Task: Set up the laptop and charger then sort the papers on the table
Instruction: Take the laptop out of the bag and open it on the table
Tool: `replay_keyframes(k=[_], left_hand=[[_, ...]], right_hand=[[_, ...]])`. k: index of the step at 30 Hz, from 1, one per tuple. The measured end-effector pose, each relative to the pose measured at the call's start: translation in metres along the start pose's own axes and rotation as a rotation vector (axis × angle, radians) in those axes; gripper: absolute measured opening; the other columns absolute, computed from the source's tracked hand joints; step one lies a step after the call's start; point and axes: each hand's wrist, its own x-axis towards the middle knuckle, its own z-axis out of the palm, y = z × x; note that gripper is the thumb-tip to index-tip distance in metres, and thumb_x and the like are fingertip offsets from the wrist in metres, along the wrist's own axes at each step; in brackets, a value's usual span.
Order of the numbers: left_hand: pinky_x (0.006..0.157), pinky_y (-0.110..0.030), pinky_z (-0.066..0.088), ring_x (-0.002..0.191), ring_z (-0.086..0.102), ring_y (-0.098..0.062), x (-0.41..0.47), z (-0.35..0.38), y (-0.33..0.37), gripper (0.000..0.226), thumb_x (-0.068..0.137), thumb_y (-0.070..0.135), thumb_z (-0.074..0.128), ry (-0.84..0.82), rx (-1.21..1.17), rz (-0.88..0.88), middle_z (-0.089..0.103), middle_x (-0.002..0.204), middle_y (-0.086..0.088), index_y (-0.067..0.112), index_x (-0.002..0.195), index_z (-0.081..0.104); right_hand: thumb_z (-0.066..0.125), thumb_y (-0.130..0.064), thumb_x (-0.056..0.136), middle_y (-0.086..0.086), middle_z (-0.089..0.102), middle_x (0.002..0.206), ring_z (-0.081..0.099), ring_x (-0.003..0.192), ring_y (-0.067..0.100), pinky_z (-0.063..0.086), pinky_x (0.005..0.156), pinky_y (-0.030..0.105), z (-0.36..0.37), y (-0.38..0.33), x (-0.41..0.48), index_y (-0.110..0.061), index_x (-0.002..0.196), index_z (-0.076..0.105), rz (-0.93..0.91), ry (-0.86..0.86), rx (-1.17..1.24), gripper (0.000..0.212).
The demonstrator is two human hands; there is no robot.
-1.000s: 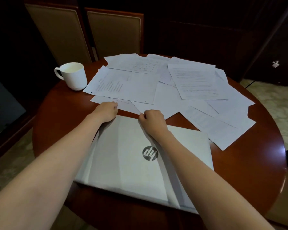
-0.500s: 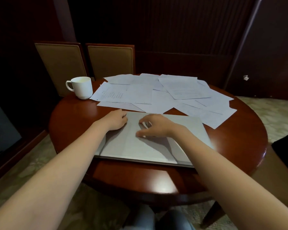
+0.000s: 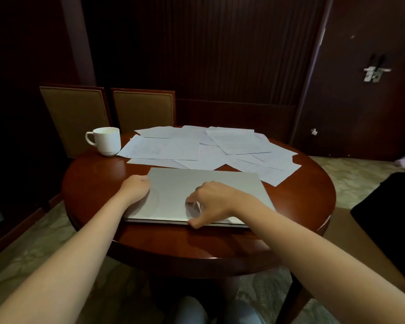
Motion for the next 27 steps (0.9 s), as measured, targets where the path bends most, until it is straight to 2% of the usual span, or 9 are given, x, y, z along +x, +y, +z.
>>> replay_keyframes(k=[4,7,10,13,15,18,21,24,27], left_hand=[[0.060,-0.026,0.039,0.071,0.053,-0.023,-0.021,-0.006,-0.002,0.025,0.093,0.016,0.047,0.015,-0.524,-0.179,0.055,0.078,-0.005,0.014,0.071,0.058],[0.057,-0.023,0.038,0.068,0.053,-0.019,-0.031,-0.012,-0.003,0.018,0.095,0.016,0.045,0.015,-0.720,-0.265,0.057,0.079,-0.004,0.012,0.085,0.058],[0.059,-0.021,0.045,0.056,0.062,-0.013,-0.036,-0.015,-0.003,0.018,0.095,0.009,0.044,0.036,-0.911,-0.315,0.061,0.071,-0.006,0.002,0.092,0.060],[0.082,-0.028,0.051,0.105,0.063,-0.024,-0.038,-0.019,-0.008,0.028,0.098,0.003,0.034,0.095,-1.224,-0.359,0.060,0.116,-0.023,-0.009,0.118,0.051],[0.086,-0.028,0.050,0.120,0.054,-0.030,-0.038,-0.018,-0.007,0.029,0.100,0.004,0.032,0.062,-1.126,-0.308,0.050,0.134,-0.024,-0.006,0.118,0.052],[0.075,-0.032,0.043,0.103,0.057,-0.032,-0.033,-0.008,0.005,0.028,0.100,0.009,0.037,0.029,-0.571,-0.138,0.054,0.129,-0.023,0.001,0.115,0.058],[0.082,-0.030,0.039,0.114,0.054,-0.034,-0.026,0.000,0.013,0.035,0.100,0.012,0.035,0.018,-0.149,-0.070,0.054,0.130,-0.017,0.006,0.131,0.051],[0.088,-0.032,0.041,0.114,0.053,-0.035,-0.021,0.008,0.021,0.037,0.099,0.010,0.033,-0.033,0.121,0.062,0.053,0.130,-0.020,0.007,0.132,0.050],[0.102,-0.034,0.037,0.129,0.042,-0.034,-0.012,0.013,0.030,0.045,0.101,0.017,0.032,-0.082,0.201,0.148,0.037,0.147,-0.017,0.017,0.146,0.032]], right_hand=[[0.047,-0.032,0.087,0.010,0.066,0.078,0.060,0.067,0.031,0.034,0.053,0.028,0.014,-0.004,-0.004,-0.006,0.091,0.061,-0.145,0.162,-0.281,0.030],[0.034,-0.028,0.086,0.004,0.058,0.055,0.055,0.039,0.025,0.029,0.036,0.022,0.028,-0.003,-0.007,-0.008,0.076,0.063,-0.196,0.354,-0.376,0.036],[0.033,-0.026,0.089,0.002,0.055,0.052,0.052,0.035,0.022,0.026,0.033,0.019,0.027,0.001,-0.006,-0.008,0.077,0.065,-0.219,0.526,-0.401,0.038],[0.035,-0.023,0.090,0.002,0.057,0.055,0.052,0.035,0.020,0.021,0.034,0.020,0.009,0.002,-0.008,-0.007,0.091,0.065,-0.239,0.574,-0.424,0.034],[0.051,-0.020,0.088,0.002,0.059,0.058,0.050,0.035,0.016,0.009,0.035,0.015,-0.005,0.005,-0.009,-0.007,0.104,0.061,-0.266,0.575,-0.467,0.023],[0.076,-0.017,0.073,0.002,0.059,0.066,0.040,0.036,0.013,-0.005,0.042,0.015,-0.023,0.013,-0.004,-0.012,0.119,0.046,-0.235,0.554,-0.498,0.055],[0.079,-0.005,0.065,0.010,0.062,0.081,0.048,0.046,0.018,0.006,0.040,0.014,-0.035,0.017,0.004,-0.010,0.120,0.055,-0.185,0.674,-0.487,0.060],[0.084,-0.005,0.057,0.013,0.067,0.089,0.058,0.068,0.025,0.036,0.047,0.026,-0.043,0.019,0.012,-0.009,0.106,0.068,-0.085,0.887,-0.511,0.052],[0.082,-0.002,0.057,0.012,0.067,0.090,0.041,0.080,0.022,0.028,0.068,0.029,-0.043,0.025,0.027,-0.010,0.100,0.071,-0.016,1.026,-0.564,0.044]])
